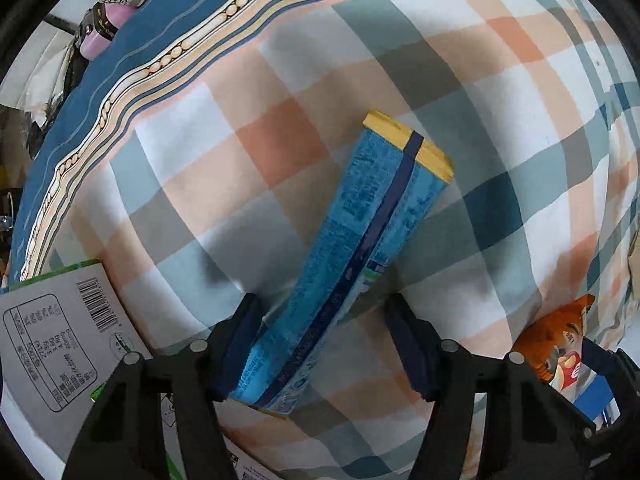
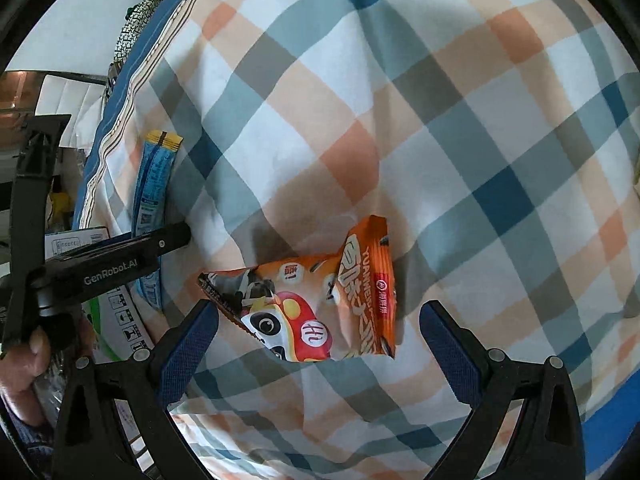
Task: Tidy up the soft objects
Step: 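Grasp the blue snack stick with the left tool while the right grasps the orange panda bag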
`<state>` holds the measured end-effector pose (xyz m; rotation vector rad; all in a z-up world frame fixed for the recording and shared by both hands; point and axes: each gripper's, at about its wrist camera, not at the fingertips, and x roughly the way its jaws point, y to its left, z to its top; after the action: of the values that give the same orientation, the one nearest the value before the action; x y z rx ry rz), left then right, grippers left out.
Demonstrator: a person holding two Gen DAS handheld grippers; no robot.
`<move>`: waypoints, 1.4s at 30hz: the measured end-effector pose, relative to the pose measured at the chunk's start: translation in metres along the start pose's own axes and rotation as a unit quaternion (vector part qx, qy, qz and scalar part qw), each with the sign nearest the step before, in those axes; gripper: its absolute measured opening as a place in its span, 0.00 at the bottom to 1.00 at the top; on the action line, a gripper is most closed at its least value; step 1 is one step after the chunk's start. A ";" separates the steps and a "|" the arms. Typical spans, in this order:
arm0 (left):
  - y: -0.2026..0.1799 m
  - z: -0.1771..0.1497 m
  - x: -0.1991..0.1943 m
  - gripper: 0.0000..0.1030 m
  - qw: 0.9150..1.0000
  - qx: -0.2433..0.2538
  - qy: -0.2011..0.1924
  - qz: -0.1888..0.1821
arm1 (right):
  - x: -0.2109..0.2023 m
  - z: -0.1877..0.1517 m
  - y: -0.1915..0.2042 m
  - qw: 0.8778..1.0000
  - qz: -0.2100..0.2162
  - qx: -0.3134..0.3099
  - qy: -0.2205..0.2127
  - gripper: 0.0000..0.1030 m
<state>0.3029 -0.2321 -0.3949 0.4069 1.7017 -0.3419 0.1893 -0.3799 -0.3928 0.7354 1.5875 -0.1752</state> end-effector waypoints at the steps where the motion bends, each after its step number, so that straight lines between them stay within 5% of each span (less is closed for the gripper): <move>1: -0.001 0.000 0.001 0.62 1.000 0.004 -0.001 0.001 | 0.000 0.001 0.002 1.000 -0.002 -0.003 0.001 0.98; 7: -0.006 -0.001 0.004 0.75 1.000 0.011 -0.006 -0.004 | 0.003 0.005 0.011 1.000 -0.009 -0.019 0.012 0.98; 11: -0.006 0.004 0.009 0.99 1.000 0.007 -0.012 -0.026 | 0.001 0.003 0.016 0.999 -0.014 -0.030 0.012 0.98; 14: -0.020 0.004 0.014 1.00 1.000 0.018 -0.008 -0.004 | -0.001 0.001 0.021 0.999 -0.019 -0.038 0.012 0.98; 19: -0.021 0.012 0.013 1.00 1.000 -0.008 0.001 -0.027 | -0.004 0.003 0.020 0.999 -0.023 -0.044 0.014 0.98; 23: -0.022 0.011 0.010 0.85 1.000 -0.005 -0.005 -0.018 | 0.001 0.006 0.016 0.999 -0.014 -0.038 0.023 0.98; 27: -0.029 0.001 0.000 0.52 1.000 -0.007 -0.020 -0.014 | 0.011 0.009 0.013 0.999 -0.009 -0.031 0.031 0.97; 30: -0.033 -0.006 -0.003 0.32 1.000 -0.011 -0.025 -0.016 | 0.017 0.008 0.012 0.999 -0.014 -0.030 0.033 0.79; 42: -0.045 -0.009 -0.012 0.12 0.999 -0.012 -0.039 -0.009 | 0.014 -0.002 0.022 0.998 -0.037 -0.044 0.024 0.57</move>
<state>0.2764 -0.2691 -0.3820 0.3554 1.6324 -0.3464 0.1997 -0.3565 -0.3983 0.6175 1.6575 -0.1417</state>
